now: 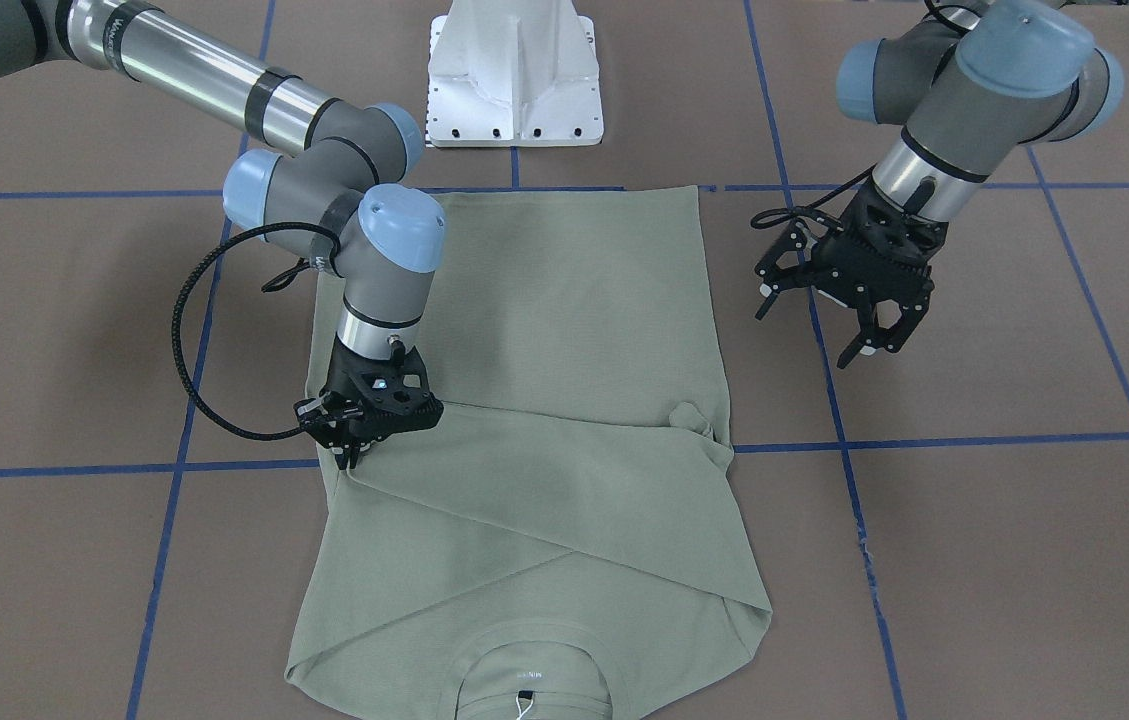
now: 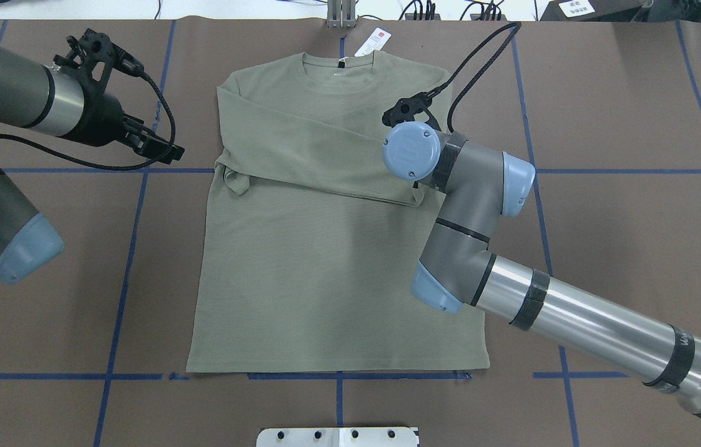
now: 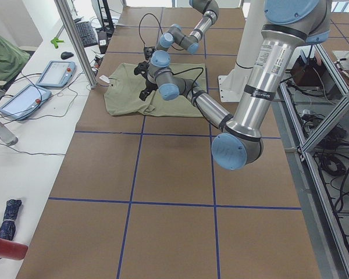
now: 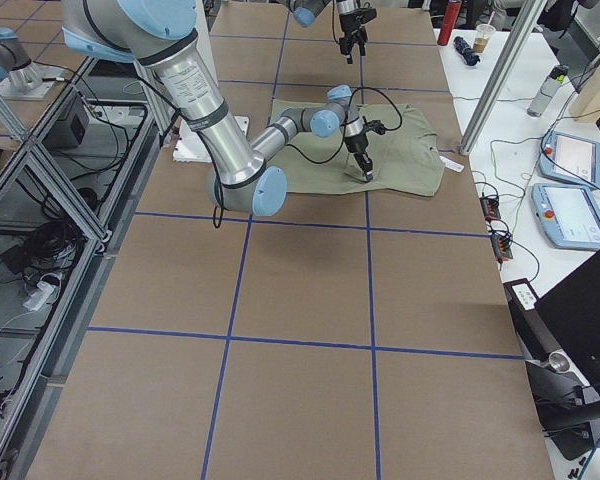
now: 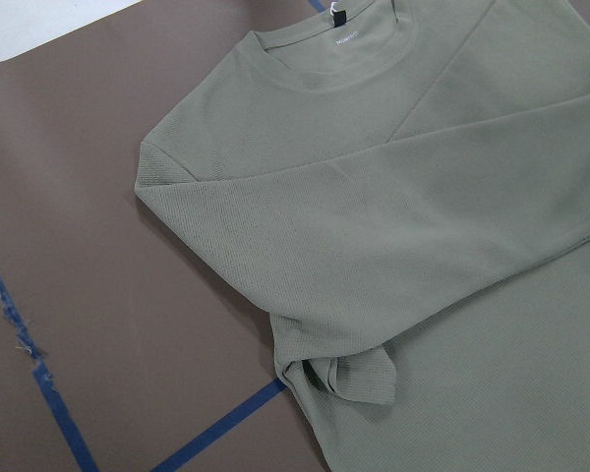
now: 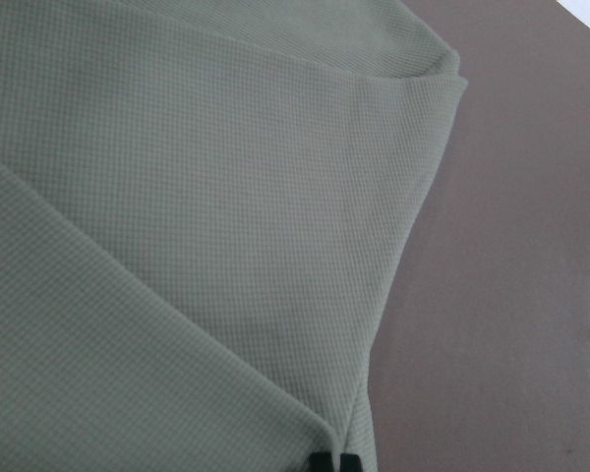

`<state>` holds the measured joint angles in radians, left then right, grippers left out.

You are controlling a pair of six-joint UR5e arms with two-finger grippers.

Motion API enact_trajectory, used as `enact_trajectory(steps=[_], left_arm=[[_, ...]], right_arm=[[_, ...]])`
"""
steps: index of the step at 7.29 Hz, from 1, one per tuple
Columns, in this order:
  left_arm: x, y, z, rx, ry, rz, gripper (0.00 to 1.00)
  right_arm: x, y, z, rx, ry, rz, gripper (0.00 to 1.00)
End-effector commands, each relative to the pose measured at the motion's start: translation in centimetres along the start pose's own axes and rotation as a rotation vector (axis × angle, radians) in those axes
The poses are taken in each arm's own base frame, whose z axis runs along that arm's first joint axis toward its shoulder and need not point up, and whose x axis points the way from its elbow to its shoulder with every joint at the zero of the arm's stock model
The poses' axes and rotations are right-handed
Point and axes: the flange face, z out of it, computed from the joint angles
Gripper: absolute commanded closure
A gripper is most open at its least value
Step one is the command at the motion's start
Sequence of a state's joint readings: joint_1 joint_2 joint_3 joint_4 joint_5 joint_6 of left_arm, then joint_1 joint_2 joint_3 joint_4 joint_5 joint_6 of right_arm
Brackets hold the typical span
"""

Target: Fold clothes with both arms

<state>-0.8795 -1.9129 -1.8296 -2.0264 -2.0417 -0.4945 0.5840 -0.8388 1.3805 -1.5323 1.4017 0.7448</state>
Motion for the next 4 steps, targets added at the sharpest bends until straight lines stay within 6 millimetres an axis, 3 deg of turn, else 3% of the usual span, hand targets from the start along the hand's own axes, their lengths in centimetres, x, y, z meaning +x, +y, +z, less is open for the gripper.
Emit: enact_trajectory(steps=[1,3,4], left_arm=[[-0.1,0.0,0.1,-0.002,-0.001,0.0,0.0],[0.0,-0.1,0.0,0.001,-0.001,-0.001,0.0],[0.2,-0.2,-0.1,0.005,0.0,-0.009,0.0]], right_arm=[[0.6,-1.3,-0.5,0.058,-0.046,0.004,0.01],[2.0,-2.7,-1.2,0.053,-0.137,0.036,0.0],[2.4,-3.6,-2.7,0.056,-0.235,0.06,0.0]])
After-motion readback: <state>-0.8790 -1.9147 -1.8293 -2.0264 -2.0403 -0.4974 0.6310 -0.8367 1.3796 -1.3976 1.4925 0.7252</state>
